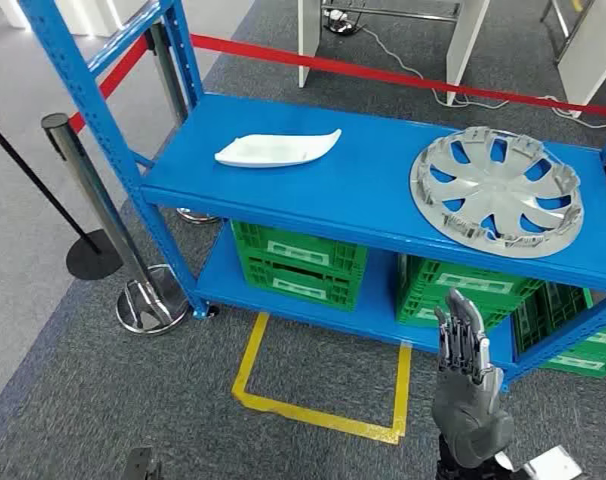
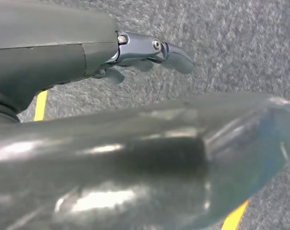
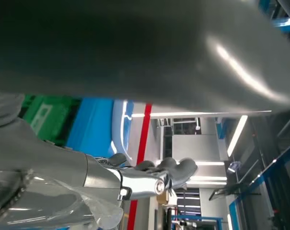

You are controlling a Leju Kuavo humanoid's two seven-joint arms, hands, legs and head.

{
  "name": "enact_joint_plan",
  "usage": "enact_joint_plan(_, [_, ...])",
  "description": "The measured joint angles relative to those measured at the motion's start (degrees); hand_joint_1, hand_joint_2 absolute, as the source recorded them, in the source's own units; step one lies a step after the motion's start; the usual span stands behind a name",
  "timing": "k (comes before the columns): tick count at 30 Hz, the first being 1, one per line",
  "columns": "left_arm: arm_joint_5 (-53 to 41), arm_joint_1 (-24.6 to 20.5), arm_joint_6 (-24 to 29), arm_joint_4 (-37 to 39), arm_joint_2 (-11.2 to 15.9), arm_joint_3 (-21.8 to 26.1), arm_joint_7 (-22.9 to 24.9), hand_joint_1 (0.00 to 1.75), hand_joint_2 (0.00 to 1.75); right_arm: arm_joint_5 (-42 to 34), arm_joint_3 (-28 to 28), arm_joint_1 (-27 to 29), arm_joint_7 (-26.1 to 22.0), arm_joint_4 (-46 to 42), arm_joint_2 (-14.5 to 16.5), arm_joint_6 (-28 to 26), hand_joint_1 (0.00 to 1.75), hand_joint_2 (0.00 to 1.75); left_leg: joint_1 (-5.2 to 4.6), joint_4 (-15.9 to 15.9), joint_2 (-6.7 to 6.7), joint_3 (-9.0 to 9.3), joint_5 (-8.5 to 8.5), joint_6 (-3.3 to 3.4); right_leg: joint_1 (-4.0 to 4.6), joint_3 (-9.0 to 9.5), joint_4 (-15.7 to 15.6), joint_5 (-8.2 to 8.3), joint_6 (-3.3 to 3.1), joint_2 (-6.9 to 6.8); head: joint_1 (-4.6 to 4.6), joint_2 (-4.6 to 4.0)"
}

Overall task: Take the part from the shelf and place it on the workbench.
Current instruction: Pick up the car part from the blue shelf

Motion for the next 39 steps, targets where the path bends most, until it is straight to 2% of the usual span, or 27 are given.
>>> enact_joint_plan(2, [-0.06,-0.16,0.01,0.00,0.02,-0.01,0.00,0.00,0.00,0.01,0.01,0.00,0.01,-0.05,0.00,0.01,0.00,0.00,0.13,3.04,0.04,-1.78,-0.16,-0.32,-0.06,0.74,-0.25,-0.35,-0.20,-0.05,-0.18,0.00])
enact_joint_plan(3, [-0.10,-0.25,0.03,0.00,0.03,-0.01,0.00,0.00,0.00,0.02,0.02,0.03,0.01,-0.11,-0.01,0.02,0.00,0.00,0.28,6.29,0.07,-3.87,-0.84,-0.65,-0.11,1.48,-0.45,-0.80,-0.35,-0.08,-0.29,0.00])
enact_joint_plan(5, [-0.16,-0.15,0.15,0.01,0.04,-0.02,0.03,0.00,0.00,0.04,0.02,0.12,0.01,-0.16,-0.01,0.00,0.00,0.00,0.56,11.99,0.09,-8.59,-3.76,-1.17,-0.14,2.83,-0.55,-1.99,-0.47,0.06,-0.35,0.00])
enact_joint_plan(6, [-0.21,0.00,0.26,0.02,0.04,-0.02,0.08,0.00,0.00,0.09,0.02,0.18,-0.04,-0.18,-0.02,-0.04,0.00,0.00,0.66,13.40,0.10,-10.57,-5.20,-1.33,-0.15,3.73,-0.56,-2.76,-0.45,0.19,-0.36,0.00])
enact_joint_plan(7, [-0.28,0.14,0.40,0.02,0.05,-0.02,0.13,0.00,0.00,0.16,0.02,0.21,-0.09,-0.19,-0.01,-0.10,0.00,0.00,0.70,13.08,0.10,-11.70,-5.60,-1.38,-0.17,4.74,-0.56,-3.56,-0.35,0.31,-0.35,0.00])
enact_joint_plan(8, [-0.40,0.23,0.52,0.02,0.06,-0.02,0.19,0.00,0.00,0.24,0.02,0.23,-0.16,-0.20,-0.01,-0.15,0.00,0.00,0.71,11.23,0.11,-12.18,-4.47,-1.33,-0.19,5.85,-0.57,-4.37,-0.22,0.38,-0.36,0.00])
enact_joint_plan(11, [-0.72,0.48,0.75,0.21,0.09,-0.03,0.44,0.00,0.00,0.36,0.00,0.23,-0.45,-0.21,-0.02,-0.24,0.00,0.00,0.48,3.52,0.23,-12.37,4.92,-0.56,-0.16,8.32,-0.58,-6.74,0.37,0.40,-0.32,-0.01])
enact_joint_plan(12, [-0.76,0.58,0.79,0.32,0.11,-0.04,0.57,0.00,0.00,0.37,-0.01,0.27,-0.59,-0.29,-0.02,-0.24,0.00,0.00,0.30,2.32,0.29,-12.36,6.91,-0.09,-0.14,8.73,-0.79,-7.35,0.68,0.45,-0.29,-0.01])
enact_joint_plan(13, [-0.81,0.59,0.80,0.41,0.11,-0.05,0.68,0.00,0.00,0.34,-0.01,0.29,-0.78,-0.38,-0.02,-0.20,0.00,0.00,0.14,1.92,0.34,-12.30,7.43,0.43,-0.12,9.39,-0.86,-7.61,1.11,0.49,-0.30,-0.01])
enact_joint_plan(16, [-1.07,0.32,0.84,0.44,0.08,-0.13,0.76,0.00,0.00,-0.10,-0.02,0.21,-1.06,-0.87,-0.02,0.20,0.00,0.00,0.27,0.53,0.23,-10.41,6.77,1.82,-0.13,10.20,-0.42,-7.82,2.18,0.37,-0.21,0.00])
enact_joint_plan(17, [-1.16,0.18,0.85,0.44,0.09,-0.15,0.75,0.00,0.00,-0.30,-0.02,0.11,-1.06,-0.98,-0.02,0.36,0.00,0.00,0.38,0.01,0.19,-9.54,6.59,2.17,-0.15,9.39,1.10,-8.33,2.38,0.33,-0.05,0.00])
enact_joint_plan(18, [-1.25,0.08,0.87,0.44,0.10,-0.18,0.75,0.00,0.00,-0.46,-0.02,0.09,-1.08,-1.03,-0.02,0.51,0.00,0.00,0.45,-0.38,0.24,-8.84,6.31,2.46,-0.18,7.69,3.67,-9.23,2.54,0.31,0.05,0.00])
enact_joint_plan(20, [-1.35,-0.03,0.87,0.44,0.05,-0.25,0.77,0.00,0.00,-0.84,-0.02,0.17,-1.07,-1.06,-0.02,0.76,0.00,0.00,0.44,-0.63,0.46,-7.87,5.47,2.76,-0.23,2.61,10.16,-11.63,2.82,0.31,0.23,0.00])
enact_joint_plan(21, [-1.41,0.00,0.87,0.44,0.02,-0.29,0.79,0.00,0.00,-1.04,-0.02,0.26,-1.08,-1.06,-0.02,0.86,0.00,0.00,0.44,-0.64,0.66,-7.35,4.93,2.78,-0.24,0.29,12.24,-12.31,2.90,0.30,0.22,0.00])
enact_joint_plan(22, [-1.45,0.04,0.87,0.44,-0.01,-0.32,0.81,0.00,0.00,-1.25,-0.03,0.33,-1.08,-1.06,-0.02,0.94,0.00,0.00,0.44,-0.64,0.92,-6.66,4.32,2.76,-0.24,-1.29,12.61,-11.83,2.89,0.24,0.25,0.00])
enact_joint_plan(23, [-1.49,0.08,0.88,0.44,-0.04,-0.33,0.84,0.00,0.00,-1.44,-0.05,0.35,-1.09,-1.07,-0.02,1.00,0.00,0.00,0.43,-0.64,1.24,-5.82,3.66,2.70,-0.24,-1.98,11.13,-9.93,2.83,0.08,0.25,0.00])
enact_joint_plan(25, [-1.55,0.13,0.89,0.47,-0.10,-0.33,0.87,0.00,0.00,-1.72,-0.11,0.35,-1.10,-1.08,-0.02,1.07,0.00,0.00,0.38,-0.65,2.06,-3.89,2.26,2.43,-0.02,-1.92,5.41,-3.79,2.39,-1.43,0.23,0.00])
enact_joint_plan(27, [-1.66,0.22,0.86,0.54,-0.11,-0.33,0.98,0.00,0.00,-1.87,-0.16,0.31,-1.09,-1.08,-0.02,1.10,0.00,0.00,0.13,-0.64,2.99,-2.73,1.16,1.84,0.47,-1.80,1.75,-0.35,1.66,-3.36,0.27,0.00])
enact_joint_plan(28, [-1.72,0.27,0.82,0.57,-0.12,-0.34,1.05,0.00,0.00,-1.95,-0.19,0.32,-1.09,-1.12,-0.02,1.13,0.00,0.00,-0.02,-0.63,3.46,-2.41,0.81,1.53,0.67,-1.91,1.54,-0.08,1.25,-3.69,0.22,0.00])
enact_joint_plan(30, [-1.82,0.19,0.71,0.57,-0.13,-0.38,1.16,0.00,0.00,-2.01,-0.29,0.39,-1.14,-1.34,-0.02,1.18,0.00,0.00,-0.15,-0.34,4.12,-2.21,0.54,1.00,0.52,-1.46,1.13,0.70,0.48,-2.63,0.14,0.00])
enact_joint_plan(31, [-1.83,0.10,0.68,0.57,-0.13,-0.39,1.16,0.00,0.00,-2.03,-0.34,0.39,-1.18,-1.45,-0.01,1.20,0.00,0.00,-0.10,0.60,3.81,-2.50,0.51,0.76,0.32,-1.12,0.71,0.73,0.26,-2.02,0.03,0.00])
enact_joint_plan(33, [-1.84,-0.09,0.67,0.57,-0.12,-0.39,1.16,0.00,0.00,-2.02,-0.38,0.28,-1.22,-1.59,0.01,1.23,0.00,0.00,0.16,5.11,2.32,-4.77,-0.86,0.10,-0.13,-0.24,-0.10,0.84,-0.04,-0.95,-0.08,0.00])
enact_joint_plan(35, [-1.84,-0.10,0.65,0.58,-0.12,-0.39,1.16,0.00,0.00,-2.02,-0.41,0.19,-1.22,-1.61,0.02,1.26,0.00,0.00,0.52,11.49,1.16,-8.50,-3.83,-0.50,-0.29,0.12,-0.33,0.73,-0.24,0.28,-0.13,0.00])
enact_joint_plan(36, [-1.85,-0.05,0.59,0.57,-0.11,-0.39,1.16,0.00,0.00,-2.02,-0.43,0.23,-1.22,-1.61,0.02,1.27,0.00,0.00,0.69,13.67,0.99,-10.11,-4.69,-0.72,-0.33,0.19,-0.33,0.67,-0.29,1.03,-0.12,0.00])
enact_joint_plan(37, [-1.86,0.01,0.50,0.57,-0.10,-0.40,1.14,0.00,0.00,-2.02,-0.44,0.27,-1.22,-1.61,0.02,1.27,0.00,0.00,0.84,14.30,0.94,-11.02,-4.46,-0.86,-0.36,0.26,-0.33,0.63,-0.31,1.79,-0.11,0.00])
enact_joint_plan(38, [-1.88,0.04,0.37,0.57,-0.07,-0.40,1.10,0.00,0.00,-2.03,-0.46,0.30,-1.22,-1.61,0.02,1.27,0.00,0.00,0.96,13.09,0.84,-11.05,-3.03,-0.94,-0.39,0.37,-0.33,0.60,-0.28,2.57,-0.11,0.00])
enact_joint_plan(39, [-1.91,0.05,0.24,0.57,-0.04,-0.41,1.06,0.00,0.00,-2.03,-0.47,0.30,-1.22,-1.61,0.02,1.27,0.00,0.00,1.07,10.27,0.50,-10.27,-0.70,-0.98,-0.45,0.50,-0.33,0.57,-0.21,3.32,-0.11,0.00])
